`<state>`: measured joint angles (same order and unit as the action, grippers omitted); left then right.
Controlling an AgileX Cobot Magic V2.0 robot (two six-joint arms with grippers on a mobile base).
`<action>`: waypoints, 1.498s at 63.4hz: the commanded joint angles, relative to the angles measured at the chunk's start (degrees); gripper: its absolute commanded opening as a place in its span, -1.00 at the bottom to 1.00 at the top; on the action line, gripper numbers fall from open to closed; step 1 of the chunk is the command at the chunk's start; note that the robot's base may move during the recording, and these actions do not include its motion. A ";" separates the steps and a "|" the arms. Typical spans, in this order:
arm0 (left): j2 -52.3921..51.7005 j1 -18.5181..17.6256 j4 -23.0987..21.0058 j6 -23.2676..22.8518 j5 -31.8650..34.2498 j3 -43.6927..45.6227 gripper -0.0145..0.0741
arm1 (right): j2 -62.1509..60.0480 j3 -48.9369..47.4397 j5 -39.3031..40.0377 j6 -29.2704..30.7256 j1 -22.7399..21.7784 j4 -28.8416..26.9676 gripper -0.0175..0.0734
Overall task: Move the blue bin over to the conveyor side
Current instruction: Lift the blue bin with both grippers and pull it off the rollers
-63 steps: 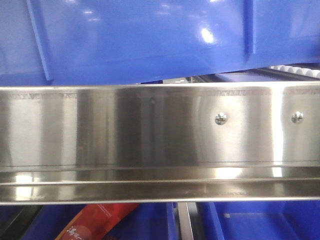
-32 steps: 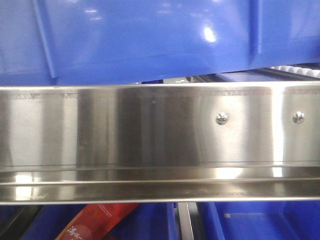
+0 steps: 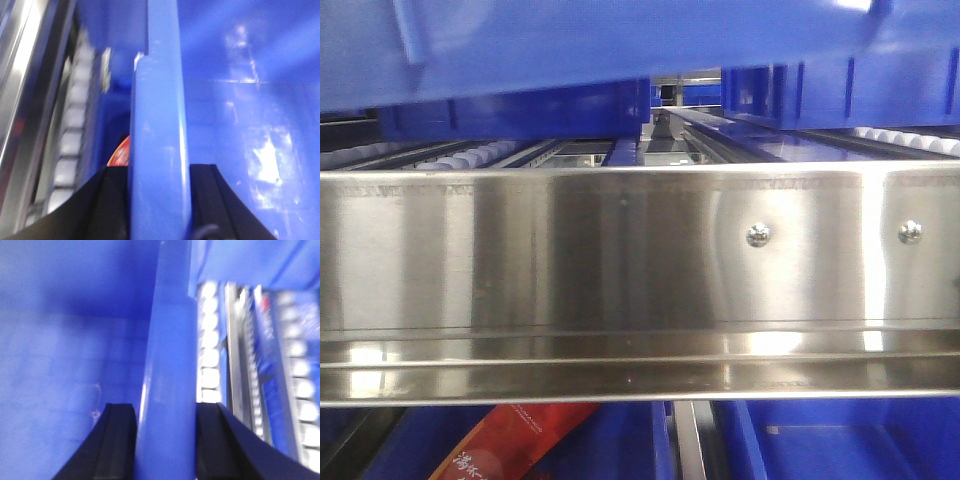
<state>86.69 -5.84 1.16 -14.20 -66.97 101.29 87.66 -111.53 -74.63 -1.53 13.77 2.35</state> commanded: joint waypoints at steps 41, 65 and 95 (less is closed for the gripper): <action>-8.30 -8.22 2.29 -1.42 -0.63 2.36 -0.72 | -18.17 18.64 13.07 -2.49 0.07 -0.59 -0.79; -12.93 -8.22 2.29 -1.42 -2.99 1.30 -0.72 | -21.04 19.78 13.27 -2.49 0.07 -0.90 -0.79; -16.10 -8.22 2.29 -2.96 -2.19 -6.24 -0.72 | -21.04 19.78 12.76 -2.49 0.07 -1.25 -0.79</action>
<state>72.52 -13.27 5.32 -17.19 -74.64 94.25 67.89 -90.90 -67.82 -4.36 13.48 1.89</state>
